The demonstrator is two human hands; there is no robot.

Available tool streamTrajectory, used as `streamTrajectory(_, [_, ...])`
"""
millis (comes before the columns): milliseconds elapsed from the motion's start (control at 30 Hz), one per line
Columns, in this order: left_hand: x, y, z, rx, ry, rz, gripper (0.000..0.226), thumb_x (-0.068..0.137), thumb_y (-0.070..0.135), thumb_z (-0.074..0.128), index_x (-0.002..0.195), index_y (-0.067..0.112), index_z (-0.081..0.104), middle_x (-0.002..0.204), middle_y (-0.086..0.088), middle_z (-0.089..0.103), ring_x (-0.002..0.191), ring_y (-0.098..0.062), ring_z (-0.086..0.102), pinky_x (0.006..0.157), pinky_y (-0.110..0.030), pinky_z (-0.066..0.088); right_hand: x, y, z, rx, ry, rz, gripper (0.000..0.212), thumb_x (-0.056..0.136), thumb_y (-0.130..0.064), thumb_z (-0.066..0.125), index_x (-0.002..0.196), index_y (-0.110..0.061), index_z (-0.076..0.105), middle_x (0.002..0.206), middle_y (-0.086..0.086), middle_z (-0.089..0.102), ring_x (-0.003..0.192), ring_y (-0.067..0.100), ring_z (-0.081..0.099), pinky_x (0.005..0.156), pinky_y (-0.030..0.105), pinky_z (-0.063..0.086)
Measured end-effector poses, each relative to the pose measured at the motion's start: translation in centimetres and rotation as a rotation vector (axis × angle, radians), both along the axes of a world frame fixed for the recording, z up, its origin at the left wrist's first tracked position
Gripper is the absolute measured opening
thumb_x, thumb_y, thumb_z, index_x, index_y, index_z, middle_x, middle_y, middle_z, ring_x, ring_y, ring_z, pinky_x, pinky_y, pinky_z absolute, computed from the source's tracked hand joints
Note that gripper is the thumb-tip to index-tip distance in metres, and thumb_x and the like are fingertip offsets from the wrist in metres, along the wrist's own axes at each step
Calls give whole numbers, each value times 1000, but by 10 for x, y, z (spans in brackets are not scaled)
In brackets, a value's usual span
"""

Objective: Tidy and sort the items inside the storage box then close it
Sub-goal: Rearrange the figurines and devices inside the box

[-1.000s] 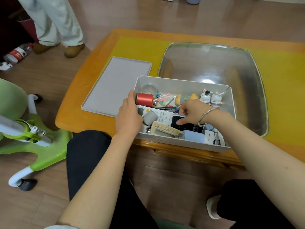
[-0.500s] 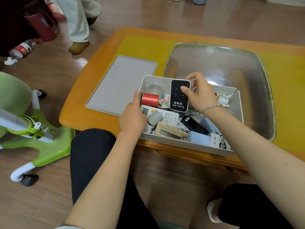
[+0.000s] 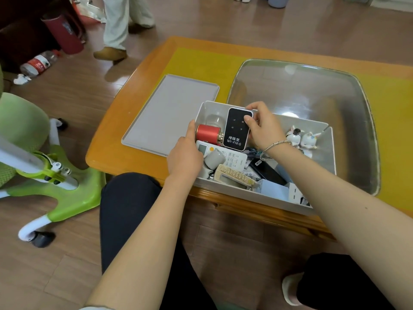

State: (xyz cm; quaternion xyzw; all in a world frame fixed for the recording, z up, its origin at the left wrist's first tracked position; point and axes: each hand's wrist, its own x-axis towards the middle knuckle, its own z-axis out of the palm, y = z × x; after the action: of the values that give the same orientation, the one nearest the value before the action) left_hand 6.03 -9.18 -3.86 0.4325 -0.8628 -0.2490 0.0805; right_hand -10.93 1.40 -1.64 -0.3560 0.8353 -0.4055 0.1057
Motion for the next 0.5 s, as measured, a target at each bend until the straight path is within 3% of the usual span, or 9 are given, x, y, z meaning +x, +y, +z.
streamTrajectory(100, [0,1,1,-2,-2,6,83,90,5,54,152,32,6,102,-3,54,78,-16,50,59,-31,38,-6,-4,3,13,-16,-11,19,94,-18,51,113,-14,53,73,-9,49,64,0,50,44,8,36])
streamTrajectory(233, [0,3,3,-13,-21,13,83,91,5,54,153,32,5,103,-6,57,78,-17,51,58,-32,38,-12,-4,8,130,40,27,31,87,-15,62,117,-17,56,98,0,63,87,16,57,79,26,46])
streamTrajectory(333, [0,3,4,-21,-22,15,84,90,6,55,153,32,5,104,-6,57,78,-17,51,57,-31,37,-12,-2,12,195,84,61,46,81,-14,70,125,-17,55,114,5,65,97,23,61,94,34,46])
streamTrajectory(500, [1,4,2,-40,-12,8,82,89,5,53,152,32,7,101,-5,56,76,-18,50,53,-29,34,-13,5,15,253,80,43,40,84,-11,66,124,-13,59,114,8,67,103,26,62,101,37,43])
